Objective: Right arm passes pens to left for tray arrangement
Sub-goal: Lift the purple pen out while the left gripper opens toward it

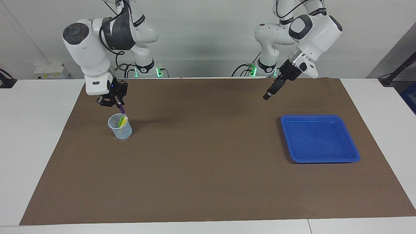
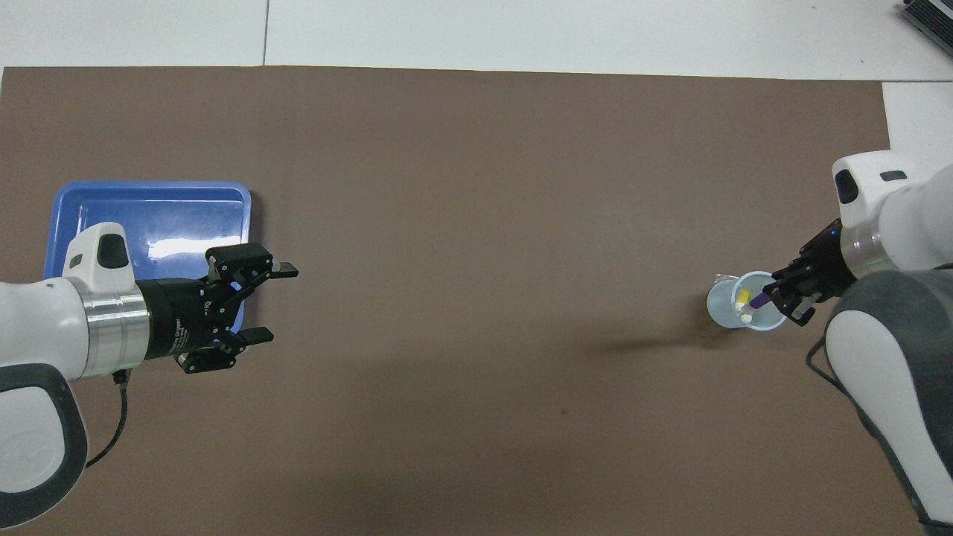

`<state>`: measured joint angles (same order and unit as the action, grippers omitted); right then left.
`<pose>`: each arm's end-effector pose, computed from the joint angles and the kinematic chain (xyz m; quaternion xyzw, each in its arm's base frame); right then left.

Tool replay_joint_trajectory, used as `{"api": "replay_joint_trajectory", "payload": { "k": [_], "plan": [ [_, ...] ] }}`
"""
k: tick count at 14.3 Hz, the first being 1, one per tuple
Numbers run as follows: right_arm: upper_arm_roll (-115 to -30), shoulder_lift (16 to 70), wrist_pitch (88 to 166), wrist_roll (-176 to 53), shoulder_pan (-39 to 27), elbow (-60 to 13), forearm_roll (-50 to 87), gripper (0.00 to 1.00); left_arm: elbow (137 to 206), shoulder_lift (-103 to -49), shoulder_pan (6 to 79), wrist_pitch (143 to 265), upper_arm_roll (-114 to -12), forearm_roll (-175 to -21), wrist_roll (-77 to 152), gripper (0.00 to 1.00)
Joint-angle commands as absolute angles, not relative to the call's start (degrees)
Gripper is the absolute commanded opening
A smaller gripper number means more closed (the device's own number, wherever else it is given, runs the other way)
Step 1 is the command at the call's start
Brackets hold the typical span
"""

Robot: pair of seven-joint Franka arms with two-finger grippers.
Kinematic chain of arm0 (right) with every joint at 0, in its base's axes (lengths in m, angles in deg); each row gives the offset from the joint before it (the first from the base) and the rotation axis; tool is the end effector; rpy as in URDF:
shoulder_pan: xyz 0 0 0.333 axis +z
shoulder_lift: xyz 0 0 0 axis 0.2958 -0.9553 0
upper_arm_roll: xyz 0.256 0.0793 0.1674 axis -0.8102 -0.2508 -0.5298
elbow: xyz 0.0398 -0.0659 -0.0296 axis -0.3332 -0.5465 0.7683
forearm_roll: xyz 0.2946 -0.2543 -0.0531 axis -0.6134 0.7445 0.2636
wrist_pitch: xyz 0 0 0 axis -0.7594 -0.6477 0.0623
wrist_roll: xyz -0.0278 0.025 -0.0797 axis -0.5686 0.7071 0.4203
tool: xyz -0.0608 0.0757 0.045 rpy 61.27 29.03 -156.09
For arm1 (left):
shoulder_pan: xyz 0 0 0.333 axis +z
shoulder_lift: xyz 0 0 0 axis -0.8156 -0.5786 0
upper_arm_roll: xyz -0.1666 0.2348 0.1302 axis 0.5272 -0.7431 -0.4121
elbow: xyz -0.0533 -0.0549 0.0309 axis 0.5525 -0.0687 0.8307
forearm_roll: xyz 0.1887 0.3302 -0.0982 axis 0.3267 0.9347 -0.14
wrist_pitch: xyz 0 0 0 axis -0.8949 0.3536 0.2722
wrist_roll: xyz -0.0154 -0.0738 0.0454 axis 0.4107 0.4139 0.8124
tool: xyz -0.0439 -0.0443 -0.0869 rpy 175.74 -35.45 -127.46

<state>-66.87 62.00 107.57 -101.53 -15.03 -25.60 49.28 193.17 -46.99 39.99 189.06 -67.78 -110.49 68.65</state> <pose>0.5324 0.0383 0.5437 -0.8986 -0.4375 0.0319 0.0098 0.4569 -0.1271 0.5099 0.8559 0.4186 -0.0666 0.2961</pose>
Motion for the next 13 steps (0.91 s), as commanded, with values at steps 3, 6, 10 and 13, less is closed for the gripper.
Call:
{"api": "replay_joint_trajectory", "payload": {
  "k": [3, 6, 10, 13],
  "plan": [
    [-69.77, 62.31, 104.68, -86.12, -11.67, -21.94, 42.79, 0.00, 194.76, -43.69, 41.72, 181.63, -68.90, -116.91, 69.60, 1.00],
    [-69.95, 62.66, 108.62, -69.78, -5.00, -22.91, 37.86, 0.00, 194.76, -43.69, 42.08, 182.15, -68.90, -124.29, 69.60, 1.00],
    [-69.95, 62.66, 119.42, -50.97, 0.27, -27.47, 25.93, 0.00, 196.08, -44.13, 42.08, 186.09, -68.90, -132.02, 69.69, 1.00],
    [-69.95, 62.40, 130.05, -34.53, 5.54, -31.08, 17.73, 0.00, 196.52, -44.74, 41.99, 189.27, -68.90, -137.40, 69.69, 1.00]
  ]
}}
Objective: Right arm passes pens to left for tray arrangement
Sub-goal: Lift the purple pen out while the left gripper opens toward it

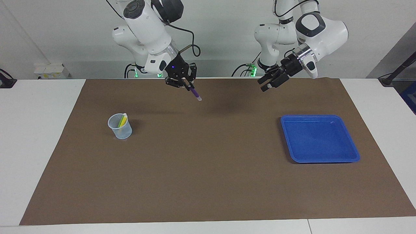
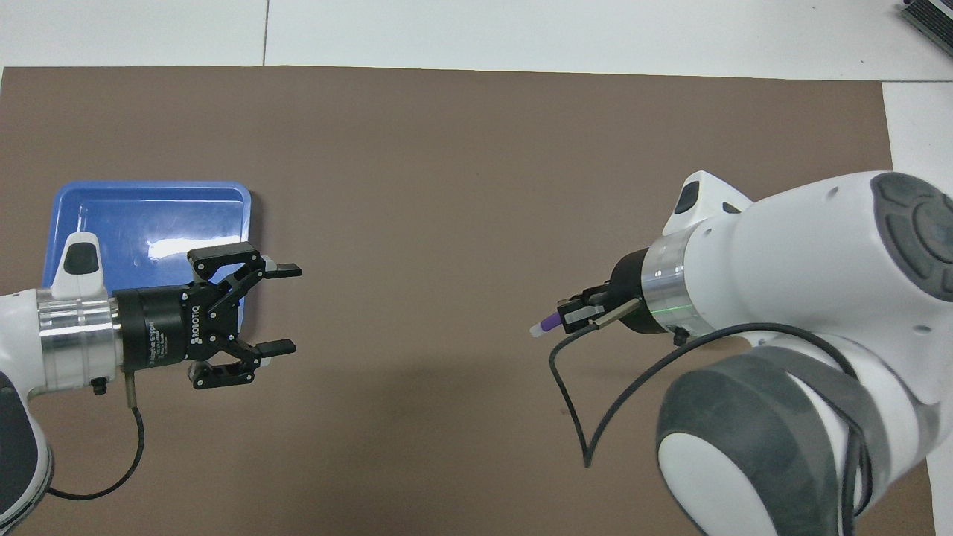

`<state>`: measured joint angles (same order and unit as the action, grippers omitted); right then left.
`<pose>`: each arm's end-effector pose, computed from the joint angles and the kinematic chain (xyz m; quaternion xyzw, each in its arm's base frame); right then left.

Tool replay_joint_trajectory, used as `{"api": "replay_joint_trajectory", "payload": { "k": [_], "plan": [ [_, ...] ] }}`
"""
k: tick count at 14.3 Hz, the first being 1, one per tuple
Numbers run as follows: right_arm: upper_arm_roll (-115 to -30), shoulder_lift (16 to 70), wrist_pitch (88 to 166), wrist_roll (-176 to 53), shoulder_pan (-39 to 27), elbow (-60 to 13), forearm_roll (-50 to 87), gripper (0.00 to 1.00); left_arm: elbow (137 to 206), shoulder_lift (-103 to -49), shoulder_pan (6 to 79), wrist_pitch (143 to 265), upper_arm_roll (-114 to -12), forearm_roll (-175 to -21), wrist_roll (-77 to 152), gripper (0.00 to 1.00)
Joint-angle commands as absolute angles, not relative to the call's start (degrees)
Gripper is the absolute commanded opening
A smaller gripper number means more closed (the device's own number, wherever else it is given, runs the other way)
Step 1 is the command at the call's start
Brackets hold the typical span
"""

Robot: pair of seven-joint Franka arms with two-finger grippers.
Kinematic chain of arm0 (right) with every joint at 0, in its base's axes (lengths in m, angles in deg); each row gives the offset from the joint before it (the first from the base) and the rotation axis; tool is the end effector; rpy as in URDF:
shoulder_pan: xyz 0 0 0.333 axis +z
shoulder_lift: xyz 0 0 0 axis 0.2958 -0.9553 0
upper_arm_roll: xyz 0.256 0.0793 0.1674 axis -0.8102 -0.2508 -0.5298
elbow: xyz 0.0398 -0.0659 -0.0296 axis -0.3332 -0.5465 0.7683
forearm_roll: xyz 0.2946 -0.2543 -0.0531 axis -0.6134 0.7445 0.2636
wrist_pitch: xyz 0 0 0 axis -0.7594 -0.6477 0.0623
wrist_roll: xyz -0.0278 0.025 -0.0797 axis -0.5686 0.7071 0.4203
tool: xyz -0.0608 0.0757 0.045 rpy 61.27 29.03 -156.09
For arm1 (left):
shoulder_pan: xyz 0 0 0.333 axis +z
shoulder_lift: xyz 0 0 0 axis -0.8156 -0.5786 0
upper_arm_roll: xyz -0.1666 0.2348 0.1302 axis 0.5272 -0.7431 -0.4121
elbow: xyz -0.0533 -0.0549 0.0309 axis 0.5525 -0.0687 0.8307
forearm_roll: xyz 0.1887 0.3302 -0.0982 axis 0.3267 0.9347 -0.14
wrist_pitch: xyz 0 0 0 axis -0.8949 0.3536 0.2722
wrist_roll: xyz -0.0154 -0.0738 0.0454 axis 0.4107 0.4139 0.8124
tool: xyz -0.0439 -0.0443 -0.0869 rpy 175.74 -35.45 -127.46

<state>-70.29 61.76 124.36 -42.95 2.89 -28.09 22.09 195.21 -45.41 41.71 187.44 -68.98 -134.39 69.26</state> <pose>0.4947 0.2671 0.5538 -0.9712 -0.0459 -0.0153 0.2332 0.4536 -0.1159 0.5164 0.7327 0.4947 -0.1660 0.4369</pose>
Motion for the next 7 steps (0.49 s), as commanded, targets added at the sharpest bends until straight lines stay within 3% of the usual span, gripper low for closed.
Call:
{"api": "replay_joint_trajectory", "payload": {
  "k": [1, 7],
  "plan": [
    [-69.95, 62.05, 133.48, -31.61, 7.30, -31.96, 15.28, 0.00, 196.52, -44.92, 41.90, 189.27, -68.90, -138.54, 69.69, 1.00],
    [-69.95, 61.08, 158.09, -7.72, 19.52, -36.88, 6.47, 0.00, 197.57, -46.33, 37.42, 196.82, -68.20, -142.24, 72.77, 1.00]
  ]
}}
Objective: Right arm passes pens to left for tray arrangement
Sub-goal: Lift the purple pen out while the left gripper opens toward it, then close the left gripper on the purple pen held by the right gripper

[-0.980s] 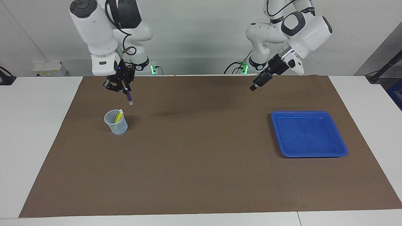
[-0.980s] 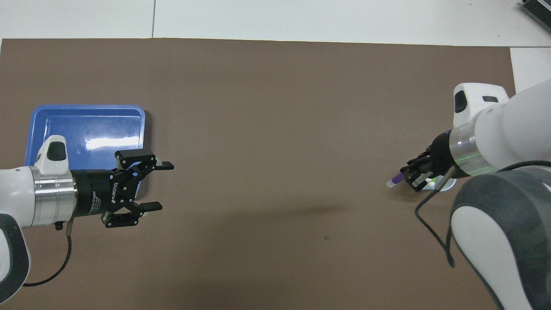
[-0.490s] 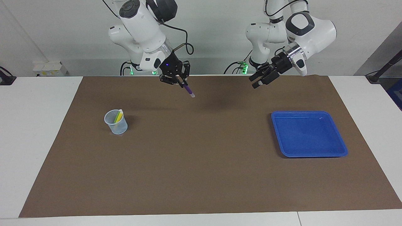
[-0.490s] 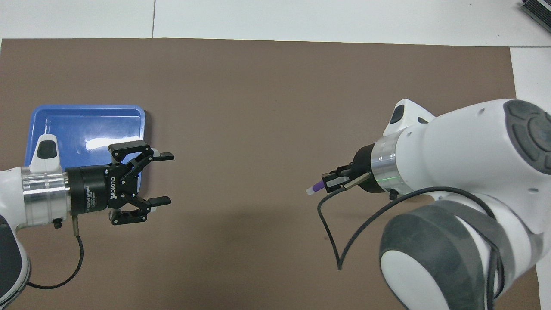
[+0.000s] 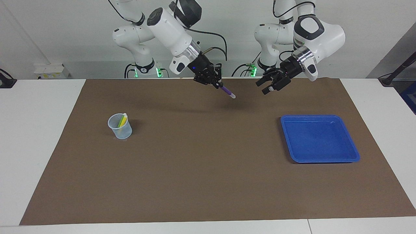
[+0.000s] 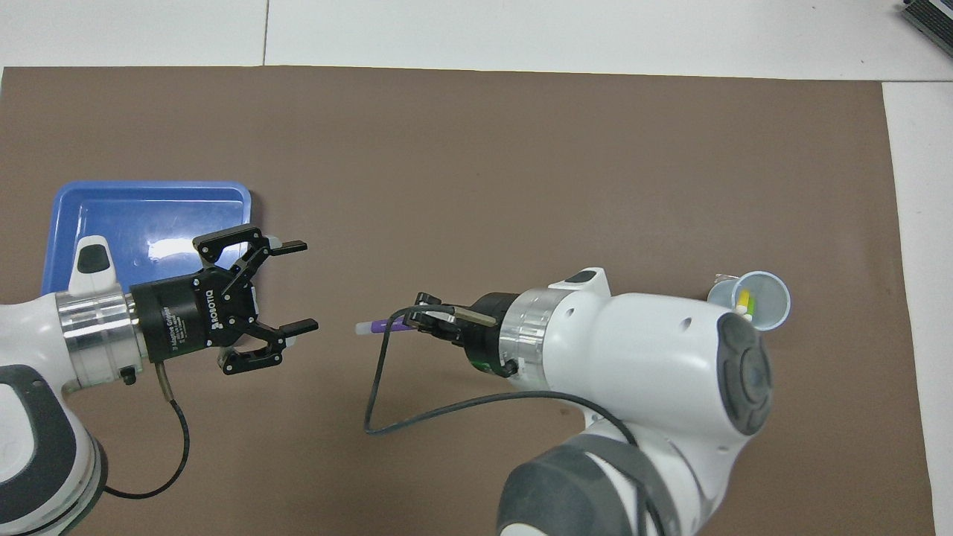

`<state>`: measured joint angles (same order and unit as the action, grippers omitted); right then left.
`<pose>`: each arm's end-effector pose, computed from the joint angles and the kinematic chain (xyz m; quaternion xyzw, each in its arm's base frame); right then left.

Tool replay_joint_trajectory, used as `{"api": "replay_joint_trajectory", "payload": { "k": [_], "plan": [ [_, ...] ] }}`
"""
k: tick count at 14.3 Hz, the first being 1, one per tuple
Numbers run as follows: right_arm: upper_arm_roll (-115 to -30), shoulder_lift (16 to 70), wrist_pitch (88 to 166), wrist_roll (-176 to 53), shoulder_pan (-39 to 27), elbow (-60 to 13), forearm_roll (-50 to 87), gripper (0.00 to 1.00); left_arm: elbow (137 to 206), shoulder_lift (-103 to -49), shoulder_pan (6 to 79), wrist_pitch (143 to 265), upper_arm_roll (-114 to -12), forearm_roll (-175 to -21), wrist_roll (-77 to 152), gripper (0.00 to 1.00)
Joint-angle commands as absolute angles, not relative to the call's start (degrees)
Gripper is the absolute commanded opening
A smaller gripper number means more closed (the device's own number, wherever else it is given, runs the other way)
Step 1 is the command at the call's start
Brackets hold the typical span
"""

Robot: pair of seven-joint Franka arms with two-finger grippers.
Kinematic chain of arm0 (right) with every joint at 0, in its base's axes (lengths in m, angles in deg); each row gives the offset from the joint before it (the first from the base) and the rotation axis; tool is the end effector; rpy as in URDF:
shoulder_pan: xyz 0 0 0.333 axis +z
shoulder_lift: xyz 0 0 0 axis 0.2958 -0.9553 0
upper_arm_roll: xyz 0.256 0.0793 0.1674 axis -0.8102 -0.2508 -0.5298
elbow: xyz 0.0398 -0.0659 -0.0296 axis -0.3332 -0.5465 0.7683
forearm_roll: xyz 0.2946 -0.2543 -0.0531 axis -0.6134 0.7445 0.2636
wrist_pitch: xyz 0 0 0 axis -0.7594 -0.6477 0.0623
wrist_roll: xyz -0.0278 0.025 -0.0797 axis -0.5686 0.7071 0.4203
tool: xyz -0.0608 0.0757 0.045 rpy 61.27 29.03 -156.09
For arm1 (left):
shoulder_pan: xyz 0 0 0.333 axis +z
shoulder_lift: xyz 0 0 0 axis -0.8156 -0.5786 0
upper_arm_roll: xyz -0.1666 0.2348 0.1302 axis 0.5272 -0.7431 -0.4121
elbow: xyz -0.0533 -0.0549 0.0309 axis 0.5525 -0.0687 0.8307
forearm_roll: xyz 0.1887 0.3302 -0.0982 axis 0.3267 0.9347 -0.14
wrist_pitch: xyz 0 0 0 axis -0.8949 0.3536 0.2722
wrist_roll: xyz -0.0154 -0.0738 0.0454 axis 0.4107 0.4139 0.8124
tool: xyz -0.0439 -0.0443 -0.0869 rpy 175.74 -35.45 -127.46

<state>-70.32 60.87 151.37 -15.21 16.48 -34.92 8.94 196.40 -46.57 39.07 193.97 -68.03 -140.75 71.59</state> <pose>0.4528 0.3663 0.5334 -0.9098 0.2019 -0.0166 0.3623 0.4563 -0.1352 0.5039 0.6899 0.5334 -0.1731 0.4577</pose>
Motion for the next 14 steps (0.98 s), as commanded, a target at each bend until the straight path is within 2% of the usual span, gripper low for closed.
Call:
{"api": "replay_joint_trajectory", "payload": {
  "k": [1, 4, 11, 14],
  "plan": [
    [-69.95, 60.82, 159.95, -5.06, 20.32, -37.06, 6.11, 0.00, 198.10, -46.33, 36.64, 197.01, -68.20, -142.24, 73.12, 1.00],
    [-69.95, 60.64, 161.37, -3.80, 20.50, -37.06, 1.90, 0.00, 199.06, -45.98, 36.10, 197.10, -68.02, -142.24, 74.87, 1.00],
    [-69.95, 60.47, 161.91, -4.25, 20.50, -37.06, 1.45, 0.00, 200.21, -45.01, 35.84, 196.56, -67.76, -141.98, 77.95, 1.00],
    [-69.95, 60.47, 161.82, -4.25, 20.41, -37.06, 1.45, 0.00, 201.62, -44.57, 35.84, 199.38, -63.29, -141.98, 79.53, 1.00]
  ]
}}
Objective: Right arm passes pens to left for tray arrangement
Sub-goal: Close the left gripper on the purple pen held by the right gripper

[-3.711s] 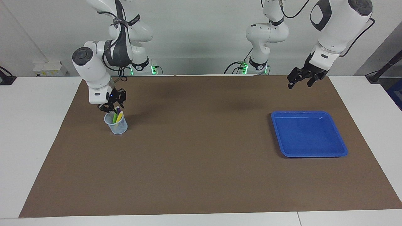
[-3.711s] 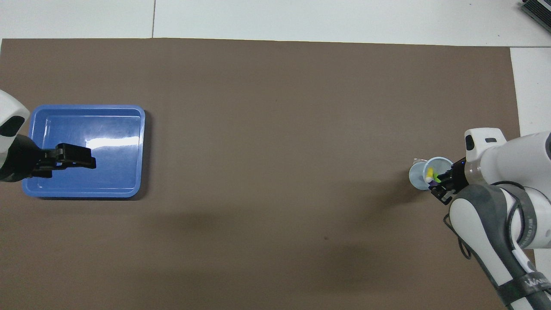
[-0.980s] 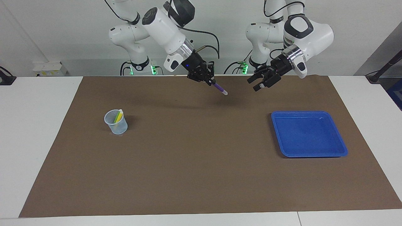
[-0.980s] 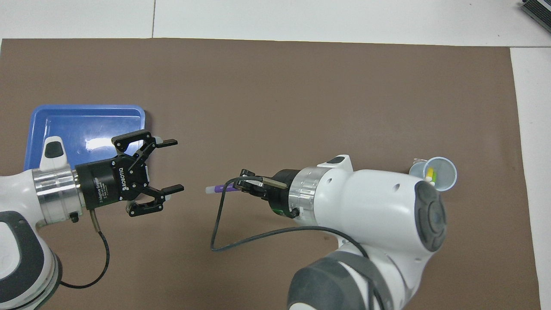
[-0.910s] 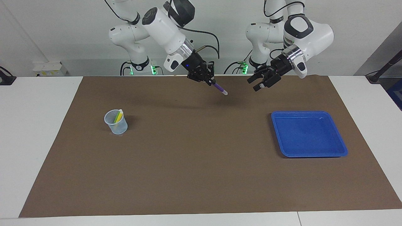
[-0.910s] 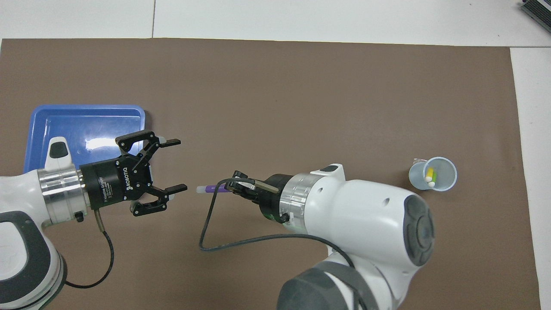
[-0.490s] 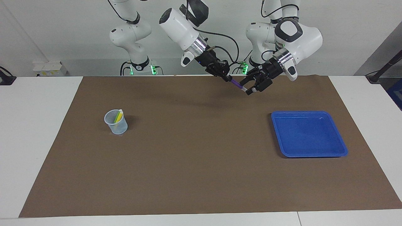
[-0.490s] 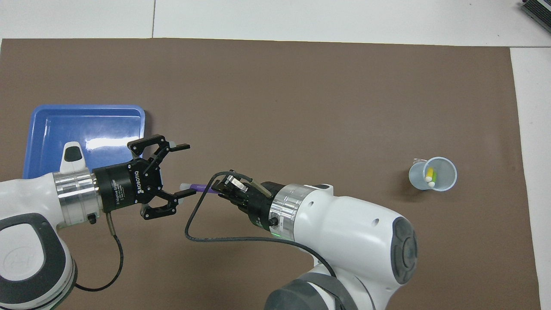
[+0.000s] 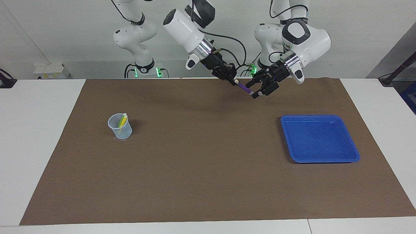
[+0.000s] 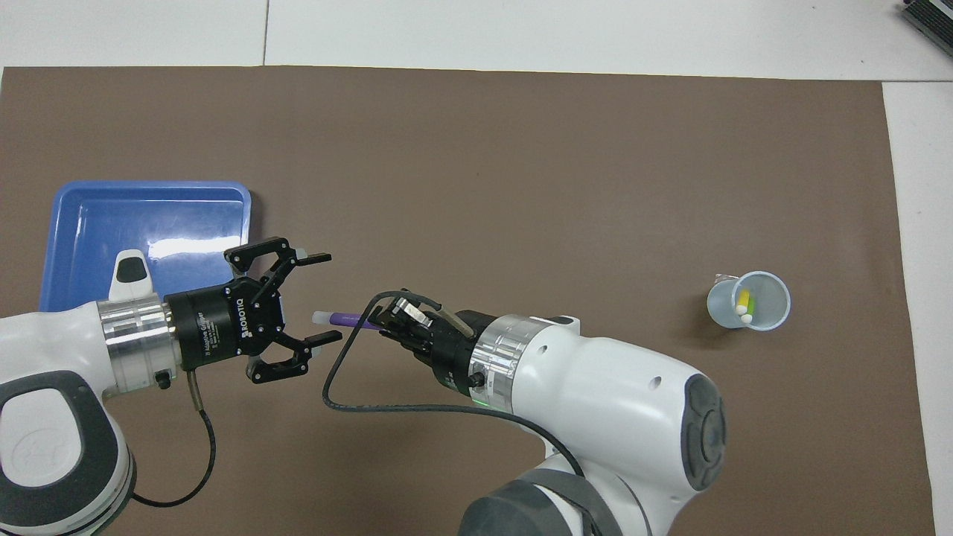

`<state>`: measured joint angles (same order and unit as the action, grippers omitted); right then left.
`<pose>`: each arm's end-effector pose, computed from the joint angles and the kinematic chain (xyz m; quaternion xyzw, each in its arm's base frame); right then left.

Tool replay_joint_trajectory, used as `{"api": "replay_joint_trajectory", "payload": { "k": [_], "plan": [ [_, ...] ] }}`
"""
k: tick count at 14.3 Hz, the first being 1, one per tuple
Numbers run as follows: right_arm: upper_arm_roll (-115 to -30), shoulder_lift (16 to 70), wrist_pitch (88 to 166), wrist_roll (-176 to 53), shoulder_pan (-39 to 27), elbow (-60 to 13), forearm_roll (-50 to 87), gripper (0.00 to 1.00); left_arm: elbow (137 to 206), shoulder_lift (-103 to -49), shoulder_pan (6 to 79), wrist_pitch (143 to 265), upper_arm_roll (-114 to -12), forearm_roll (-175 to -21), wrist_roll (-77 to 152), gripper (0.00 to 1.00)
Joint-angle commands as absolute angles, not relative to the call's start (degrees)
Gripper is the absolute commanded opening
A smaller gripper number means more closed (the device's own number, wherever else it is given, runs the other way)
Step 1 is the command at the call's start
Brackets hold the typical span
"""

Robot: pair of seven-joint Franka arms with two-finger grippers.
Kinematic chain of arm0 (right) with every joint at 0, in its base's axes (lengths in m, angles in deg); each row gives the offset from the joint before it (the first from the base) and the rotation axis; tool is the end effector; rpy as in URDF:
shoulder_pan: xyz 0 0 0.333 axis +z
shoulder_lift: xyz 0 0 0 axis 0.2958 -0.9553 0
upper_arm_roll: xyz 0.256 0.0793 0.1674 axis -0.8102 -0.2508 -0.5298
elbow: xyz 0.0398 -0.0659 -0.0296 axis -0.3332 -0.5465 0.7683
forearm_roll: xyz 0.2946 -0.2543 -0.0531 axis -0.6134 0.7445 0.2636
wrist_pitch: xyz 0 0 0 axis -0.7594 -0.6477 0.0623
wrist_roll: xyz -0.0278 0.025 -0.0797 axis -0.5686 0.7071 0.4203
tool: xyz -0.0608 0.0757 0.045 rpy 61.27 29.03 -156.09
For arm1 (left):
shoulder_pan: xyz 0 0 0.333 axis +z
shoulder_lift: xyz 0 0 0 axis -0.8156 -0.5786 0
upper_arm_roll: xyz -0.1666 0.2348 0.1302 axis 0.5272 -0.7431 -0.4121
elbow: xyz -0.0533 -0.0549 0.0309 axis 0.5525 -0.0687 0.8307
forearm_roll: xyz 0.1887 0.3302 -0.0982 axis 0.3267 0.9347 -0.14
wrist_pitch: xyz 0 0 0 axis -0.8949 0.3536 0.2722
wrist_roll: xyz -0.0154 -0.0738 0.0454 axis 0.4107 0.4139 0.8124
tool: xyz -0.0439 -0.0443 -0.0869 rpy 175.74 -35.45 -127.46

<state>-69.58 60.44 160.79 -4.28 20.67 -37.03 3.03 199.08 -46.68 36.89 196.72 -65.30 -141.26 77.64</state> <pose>0.4420 0.3811 0.5253 -0.8570 0.3188 0.0046 0.4049 0.4397 -0.1678 0.4812 0.6773 0.5642 -0.2032 0.4261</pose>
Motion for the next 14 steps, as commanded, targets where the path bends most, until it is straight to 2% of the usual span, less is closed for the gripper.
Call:
{"api": "replay_joint_trajectory", "payload": {
  "k": [1, 4, 10, 14],
  "plan": [
    [-69.95, 60.47, 161.82, -4.33, 20.41, -37.06, 1.45, 0.00, 201.71, -44.48, 35.84, 199.38, -63.02, -141.98, 80.23, 1.00],
    [-69.95, 60.38, 161.82, -4.33, 20.33, -37.06, 1.45, 0.00, 201.45, -44.48, 36.80, 198.86, -63.01, -141.98, 80.33, 0.94],
    [-69.95, 60.29, 161.82, -4.42, 20.33, -36.80, 1.45, 0.00, 200.74, -43.95, 40.58, 193.23, -63.28, -139.26, 79.89, 0.94],
    [-69.95, 60.29, 161.82, -4.42, 20.33, -36.89, 1.45, 0.00, 200.83, -43.95, 40.67, 193.23, -63.28, -139.17, 79.89, 0.82]
  ]
}}
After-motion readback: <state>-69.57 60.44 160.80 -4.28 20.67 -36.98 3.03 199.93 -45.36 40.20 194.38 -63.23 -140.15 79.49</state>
